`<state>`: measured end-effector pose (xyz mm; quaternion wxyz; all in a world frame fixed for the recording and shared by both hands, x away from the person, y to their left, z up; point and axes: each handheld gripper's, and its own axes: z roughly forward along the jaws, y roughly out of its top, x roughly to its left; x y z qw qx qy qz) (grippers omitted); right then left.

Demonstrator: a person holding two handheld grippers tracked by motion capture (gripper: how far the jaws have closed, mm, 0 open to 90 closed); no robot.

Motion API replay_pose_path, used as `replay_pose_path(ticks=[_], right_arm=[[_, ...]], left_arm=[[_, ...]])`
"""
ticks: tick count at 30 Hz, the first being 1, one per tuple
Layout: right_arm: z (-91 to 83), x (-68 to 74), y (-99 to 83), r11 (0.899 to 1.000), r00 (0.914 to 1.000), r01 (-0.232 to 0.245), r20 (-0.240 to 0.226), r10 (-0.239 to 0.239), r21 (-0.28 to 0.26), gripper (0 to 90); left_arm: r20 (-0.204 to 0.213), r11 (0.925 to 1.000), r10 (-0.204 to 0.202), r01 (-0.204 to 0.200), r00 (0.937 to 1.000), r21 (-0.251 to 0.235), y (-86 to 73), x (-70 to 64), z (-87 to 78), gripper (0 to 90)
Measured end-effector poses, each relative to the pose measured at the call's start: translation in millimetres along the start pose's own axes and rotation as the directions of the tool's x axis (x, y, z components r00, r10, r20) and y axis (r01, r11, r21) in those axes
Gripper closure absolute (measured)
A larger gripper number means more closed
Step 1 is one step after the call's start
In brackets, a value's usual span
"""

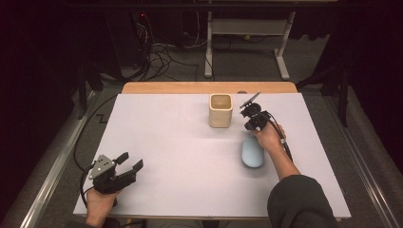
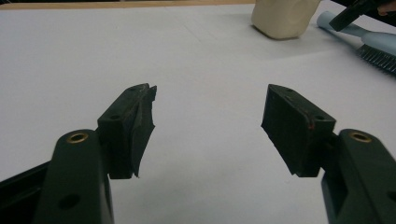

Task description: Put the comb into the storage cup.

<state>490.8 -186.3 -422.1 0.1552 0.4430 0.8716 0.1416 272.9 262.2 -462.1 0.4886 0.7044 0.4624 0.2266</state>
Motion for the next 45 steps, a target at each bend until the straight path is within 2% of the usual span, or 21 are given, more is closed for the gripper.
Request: replay_pose_path(ticks=[17, 24, 45], right_arm=[[1.8, -4.9, -0.7, 1.000, 0.9996, -0.010, 0.028, 0.010, 0.004, 90.0], [-1.0, -7.1, -6.6, 1.000, 0.9985, 0.009, 0.053, -0.010, 0.022, 90.0], [-11.4, -13.2, -28.3, 0.999, 0.9991, -0.018, 0.040, 0.017, 0.034, 90.0]], left_arm=[[0.001, 1.0000, 0.002, -0.002, 1.0000, -0.001, 0.1, -0.3, -0.2, 34.0], [0.000, 1.0000, 0.001, -0.001, 1.0000, -0.002, 0.2, -0.2, -0.4, 34.0], [-0.002, 1.0000, 0.004, -0.004, 1.0000, -0.002, 0.3, -0.8, -0.5, 34.0]])
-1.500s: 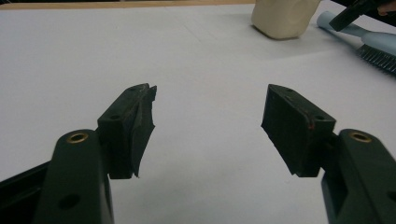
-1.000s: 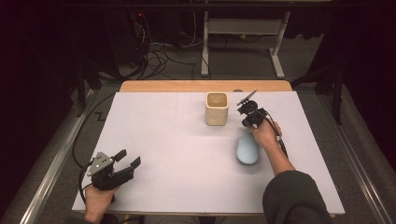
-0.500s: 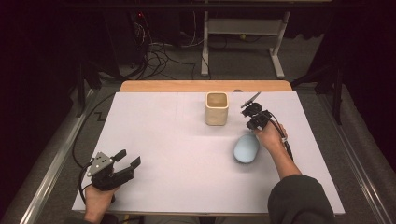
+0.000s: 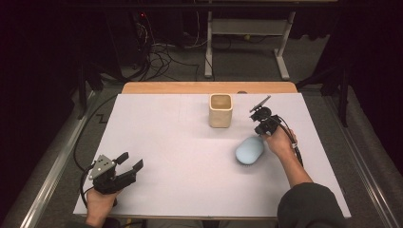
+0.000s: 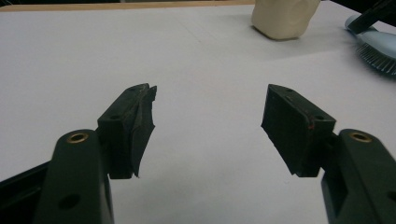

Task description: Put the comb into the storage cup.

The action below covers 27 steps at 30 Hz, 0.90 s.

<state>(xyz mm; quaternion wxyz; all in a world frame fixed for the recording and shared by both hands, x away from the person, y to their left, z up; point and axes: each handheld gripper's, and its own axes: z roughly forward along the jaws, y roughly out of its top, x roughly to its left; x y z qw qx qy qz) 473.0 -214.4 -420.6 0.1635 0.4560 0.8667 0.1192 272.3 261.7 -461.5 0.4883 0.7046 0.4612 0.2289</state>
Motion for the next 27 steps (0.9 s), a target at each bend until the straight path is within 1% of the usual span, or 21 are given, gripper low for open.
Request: replay_pose_path(ticks=[2, 3, 5, 6, 9, 11, 12, 13, 17, 21, 22, 27], right_arm=[[-1.2, 0.6, -1.8, 1.000, 0.9999, -0.011, -0.002, 0.011, 0.006, 90.0], [-1.7, -0.1, -2.5, 1.000, 1.0000, 0.002, -0.002, -0.002, 0.006, 90.0], [-3.9, 1.5, -4.8, 1.000, 1.0000, -0.005, -0.006, 0.005, 0.003, 90.0], [-4.6, 1.5, -5.6, 1.000, 1.0000, 0.003, -0.006, -0.003, 0.001, 90.0], [-7.5, 2.9, -9.2, 1.000, 0.9999, -0.001, -0.012, 0.001, -0.003, 90.0], [-9.2, 2.7, -10.9, 1.000, 0.9999, 0.005, -0.013, -0.005, 0.002, 90.0], [-10.0, 3.3, -11.9, 1.000, 0.9998, -0.009, -0.015, 0.009, 0.001, 90.0], [-10.6, 1.9, -12.9, 1.000, 0.9999, 0.002, -0.016, -0.002, 0.001, 90.0], [-11.7, -2.0, -15.9, 1.000, 0.9999, -0.007, -0.011, 0.007, -0.003, 90.0], [-9.8, -11.8, -17.4, 0.999, 0.9991, -0.042, 0.005, 0.042, -0.010, 90.0], [-9.3, -13.6, -17.4, 0.999, 0.9990, -0.045, 0.006, 0.045, -0.010, 90.0], [-6.7, -21.1, -17.3, 0.997, 0.9971, -0.073, 0.023, 0.073, 0.006, 90.0]], left_arm=[[0.001, 1.0000, 0.000, 0.000, 1.0000, 0.000, 0.0, 0.0, 0.1, 34.0], [0.001, 1.0000, 0.001, -0.001, 1.0000, 0.000, 0.1, 0.0, 0.1, 34.0], [0.002, 1.0000, 0.000, 0.000, 1.0000, 0.000, 0.1, 0.1, 0.1, 34.0], [0.000, 1.0000, -0.001, 0.001, 1.0000, 0.000, 0.1, 0.1, 0.1, 34.0], [0.000, 1.0000, -0.001, 0.001, 1.0000, 0.000, 0.1, 0.1, -0.1, 34.0], [0.000, 1.0000, -0.002, 0.002, 1.0000, -0.001, 0.1, 0.0, -0.2, 34.0], [0.000, 1.0000, -0.001, 0.001, 1.0000, -0.001, 0.1, 0.0, -0.1, 34.0], [0.000, 1.0000, -0.002, 0.002, 1.0000, 0.000, 0.1, 0.0, 0.0, 34.0], [0.000, 1.0000, -0.001, 0.001, 1.0000, 0.000, 0.1, -0.1, 0.3, 34.0], [0.000, 1.0000, -0.002, 0.002, 1.0000, 0.000, 0.1, 0.0, 0.2, 34.0], [0.001, 1.0000, -0.003, 0.003, 1.0000, 0.000, 0.2, 0.2, 0.1, 34.0], [0.002, 1.0000, -0.003, 0.003, 1.0000, 0.000, 0.1, 0.3, 0.2, 34.0]])
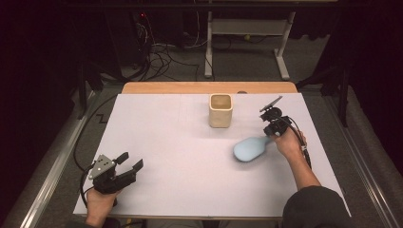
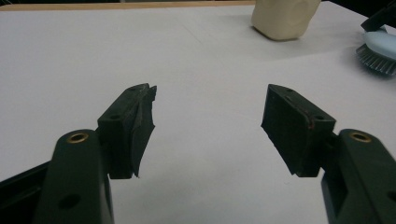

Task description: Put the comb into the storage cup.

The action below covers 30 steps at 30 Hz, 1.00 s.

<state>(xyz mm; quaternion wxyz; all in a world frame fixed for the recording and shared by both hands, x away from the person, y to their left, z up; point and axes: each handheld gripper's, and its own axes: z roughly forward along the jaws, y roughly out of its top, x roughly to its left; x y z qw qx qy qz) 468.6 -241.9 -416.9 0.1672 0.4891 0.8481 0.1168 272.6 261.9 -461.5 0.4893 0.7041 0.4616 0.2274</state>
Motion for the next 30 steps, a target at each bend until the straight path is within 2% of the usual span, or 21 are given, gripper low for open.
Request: replay_pose_path(ticks=[4, 16, 24, 30], right_arm=[[0.8, -2.5, 0.1, 1.000, 1.0000, -0.006, 0.005, 0.006, 0.015, 90.0], [-5.3, -3.0, -16.5, 0.999, 0.9990, -0.011, -0.042, 0.013, 0.041, 90.0], [-16.0, -1.5, -29.6, 1.000, 0.9976, 0.012, -0.068, -0.011, 0.012, 90.0], [-20.3, -5.7, -36.8, 1.000, 0.9977, 0.001, -0.068, 0.000, 0.004, 90.0]], left_arm=[[0.000, 1.0000, -0.001, 0.001, 1.0000, -0.001, 0.0, 0.1, -0.3, 34.0], [0.002, 1.0000, 0.001, -0.001, 1.0000, -0.001, 0.2, -0.6, 0.1, 34.1], [0.002, 1.0000, 0.002, -0.002, 1.0000, 0.001, 0.1, -1.0, 0.4, 34.1], [0.002, 1.0000, 0.001, -0.001, 1.0000, 0.000, 0.1, -1.0, 0.4, 34.1]])
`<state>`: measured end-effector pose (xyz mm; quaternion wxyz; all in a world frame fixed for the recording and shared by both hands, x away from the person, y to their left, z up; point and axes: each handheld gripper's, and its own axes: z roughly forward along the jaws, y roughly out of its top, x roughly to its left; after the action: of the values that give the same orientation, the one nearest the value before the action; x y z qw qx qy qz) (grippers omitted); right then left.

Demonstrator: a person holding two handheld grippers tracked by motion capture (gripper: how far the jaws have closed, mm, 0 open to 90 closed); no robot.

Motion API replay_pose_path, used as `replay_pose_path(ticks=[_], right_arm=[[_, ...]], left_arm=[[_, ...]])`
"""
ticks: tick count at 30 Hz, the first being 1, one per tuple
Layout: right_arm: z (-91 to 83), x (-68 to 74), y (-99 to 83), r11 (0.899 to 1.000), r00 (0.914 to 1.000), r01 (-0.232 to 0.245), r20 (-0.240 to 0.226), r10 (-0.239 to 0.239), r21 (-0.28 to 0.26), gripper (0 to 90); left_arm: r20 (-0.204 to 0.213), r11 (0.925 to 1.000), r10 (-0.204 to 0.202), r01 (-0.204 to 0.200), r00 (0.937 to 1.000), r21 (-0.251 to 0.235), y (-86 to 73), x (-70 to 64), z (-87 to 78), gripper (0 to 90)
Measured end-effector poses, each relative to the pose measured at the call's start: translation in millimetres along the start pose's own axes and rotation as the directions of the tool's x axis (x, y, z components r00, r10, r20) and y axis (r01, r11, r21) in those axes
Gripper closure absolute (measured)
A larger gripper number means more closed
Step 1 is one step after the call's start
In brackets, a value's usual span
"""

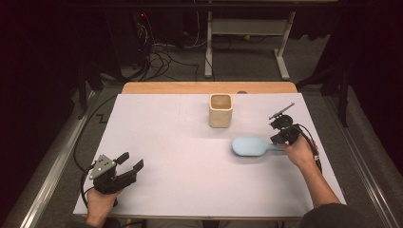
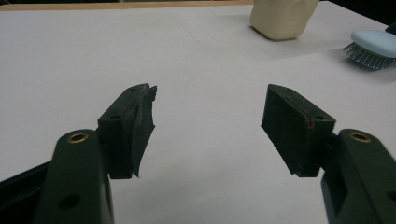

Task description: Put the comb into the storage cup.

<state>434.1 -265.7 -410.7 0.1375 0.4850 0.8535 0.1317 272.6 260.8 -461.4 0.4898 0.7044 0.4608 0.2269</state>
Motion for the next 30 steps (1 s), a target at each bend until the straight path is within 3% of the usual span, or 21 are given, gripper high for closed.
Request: replay_pose_path(ticks=[10, 19, 30], right_arm=[[4.6, -15.4, -8.9, 0.998, 0.9983, -0.057, -0.002, 0.057, 0.009, 90.0], [5.0, -8.8, -21.2, 1.000, 0.9998, -0.015, -0.014, 0.016, 0.023, 90.0], [-1.9, 4.8, -42.3, 1.000, 0.9988, 0.013, -0.047, -0.013, -0.014, 90.0]], left_arm=[[0.001, 1.0000, 0.001, -0.001, 1.0000, 0.002, -0.1, -0.1, -0.1, 34.1], [0.000, 1.0000, 0.001, -0.001, 1.0000, 0.001, 0.0, -0.3, 0.1, 34.1], [-0.001, 1.0000, 0.004, -0.004, 1.0000, 0.004, 0.0, -1.1, 0.4, 34.1]])
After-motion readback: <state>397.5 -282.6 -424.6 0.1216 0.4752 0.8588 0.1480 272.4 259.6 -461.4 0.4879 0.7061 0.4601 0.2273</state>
